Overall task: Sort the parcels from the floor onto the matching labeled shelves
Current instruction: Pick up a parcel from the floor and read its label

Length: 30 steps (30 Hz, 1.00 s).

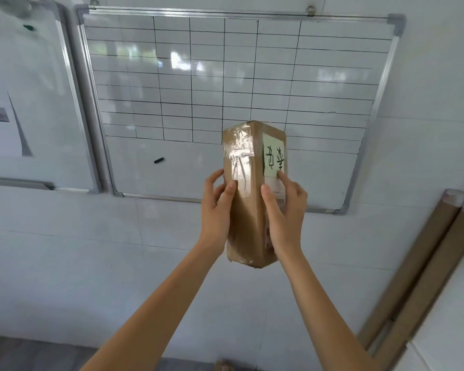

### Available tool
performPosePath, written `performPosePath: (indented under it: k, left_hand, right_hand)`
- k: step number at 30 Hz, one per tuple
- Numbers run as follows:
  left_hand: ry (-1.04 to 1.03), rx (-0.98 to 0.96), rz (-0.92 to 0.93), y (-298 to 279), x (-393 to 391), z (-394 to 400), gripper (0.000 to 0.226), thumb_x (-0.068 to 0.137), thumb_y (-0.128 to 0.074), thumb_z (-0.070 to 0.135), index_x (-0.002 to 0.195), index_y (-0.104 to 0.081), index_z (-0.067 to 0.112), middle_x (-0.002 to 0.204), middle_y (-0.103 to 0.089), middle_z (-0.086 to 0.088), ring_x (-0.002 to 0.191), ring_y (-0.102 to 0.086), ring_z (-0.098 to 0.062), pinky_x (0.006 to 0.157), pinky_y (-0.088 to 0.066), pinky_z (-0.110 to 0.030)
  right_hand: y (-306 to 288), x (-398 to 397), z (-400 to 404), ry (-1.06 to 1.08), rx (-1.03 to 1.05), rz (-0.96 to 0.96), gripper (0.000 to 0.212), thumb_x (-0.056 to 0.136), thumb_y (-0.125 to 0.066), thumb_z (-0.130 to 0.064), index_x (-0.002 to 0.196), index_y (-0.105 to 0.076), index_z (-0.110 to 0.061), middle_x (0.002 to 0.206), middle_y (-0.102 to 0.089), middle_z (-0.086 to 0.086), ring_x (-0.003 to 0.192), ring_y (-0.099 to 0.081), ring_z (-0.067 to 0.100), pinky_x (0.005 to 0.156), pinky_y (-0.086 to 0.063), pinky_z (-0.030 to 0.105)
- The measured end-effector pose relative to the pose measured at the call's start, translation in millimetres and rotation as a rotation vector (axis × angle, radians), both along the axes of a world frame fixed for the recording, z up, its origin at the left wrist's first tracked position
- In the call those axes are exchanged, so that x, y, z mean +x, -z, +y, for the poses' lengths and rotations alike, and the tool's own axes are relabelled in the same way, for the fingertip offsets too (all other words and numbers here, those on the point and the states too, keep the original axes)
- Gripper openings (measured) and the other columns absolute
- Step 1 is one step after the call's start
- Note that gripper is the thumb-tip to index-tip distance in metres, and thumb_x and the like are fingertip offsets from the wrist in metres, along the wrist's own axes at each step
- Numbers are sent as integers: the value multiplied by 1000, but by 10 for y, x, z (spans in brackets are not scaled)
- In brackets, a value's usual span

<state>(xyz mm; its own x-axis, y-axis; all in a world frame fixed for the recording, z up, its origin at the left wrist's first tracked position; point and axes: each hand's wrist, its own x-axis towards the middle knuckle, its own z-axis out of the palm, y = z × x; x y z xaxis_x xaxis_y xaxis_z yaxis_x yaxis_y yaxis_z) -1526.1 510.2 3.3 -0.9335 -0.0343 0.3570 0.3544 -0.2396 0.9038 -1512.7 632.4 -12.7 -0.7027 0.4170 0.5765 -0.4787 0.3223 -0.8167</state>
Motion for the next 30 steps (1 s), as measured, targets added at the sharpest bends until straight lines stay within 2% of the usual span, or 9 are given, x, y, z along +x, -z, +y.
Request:
performPosePath:
  k: [4,8,12,16,18,20,24,27,30]
  left_hand:
    - [-2,17,2,-11,10,31,22,106,-38,29,127,-44,32,108,-68,-1,89,-64,-10,82,-52,-32]
    - [76,58,1,-29,57,84,38,102,-46,39,136,-32,29,119,-62,-4,101,-67,-16,83,-57,-29]
    - [94,43,-17,-21,62,77,51,95,-62,31,136,-31,30,119,-65,-3,101,-70,-18,82,-59,-33]
    - [107,84,-68,-2,24,27,50,94,-65,26,135,-37,27,115,-70,-9,85,-73,-14,68,-59,-26]
    - [123,66,-59,17,25,31,51,93,-65,24,136,-37,26,113,-71,-9,84,-73,-14,67,-59,-25]
    - [136,37,-40,41,24,27,54,91,-68,25,136,-37,27,114,-70,-9,87,-73,-15,68,-59,-25]
    - [175,-6,-44,93,11,-14,66,79,-70,36,136,-38,27,113,-71,-11,93,-73,-23,76,-61,-34]
    - [243,-30,-86,134,-4,-63,59,85,-68,37,135,-39,27,113,-73,-12,92,-73,-27,81,-62,-41]
    - [337,-115,-117,137,-19,-181,57,82,-64,41,132,-41,28,107,-73,-12,87,-73,-27,75,-62,-39]
  right_hand:
    - [76,6,-19,172,213,77,59,92,-52,-60,141,-51,-29,141,-38,5,129,-41,23,104,-49,47]
    - [71,39,-31,298,356,136,60,93,-53,-59,142,-53,-24,139,-41,10,122,-40,22,98,-49,50]
    - [54,54,37,306,386,154,55,93,-56,-56,138,-56,-23,135,-43,10,120,-43,22,93,-55,43]
    - [-26,76,142,197,292,137,56,93,-62,-47,139,-50,-19,127,-41,-2,114,-50,9,91,-55,25]
    - [-83,94,182,24,150,32,68,94,-64,-44,150,-31,-22,128,-44,-5,114,-56,3,92,-54,19]
    - [-110,111,210,-204,-13,-110,71,98,-60,-37,153,-16,-27,123,-56,-9,101,-65,-6,81,-56,15]
    - [-57,87,306,-340,-173,-195,51,102,-52,-34,146,-31,-22,113,-65,-15,87,-69,-12,69,-55,11]
    - [-34,57,333,-386,-252,-235,50,102,-43,-48,143,-35,-20,109,-66,-11,83,-70,-11,69,-55,13]
    - [-72,9,410,-469,-315,-312,94,75,-59,-80,146,-40,-23,125,-70,0,108,-71,8,94,-56,33]
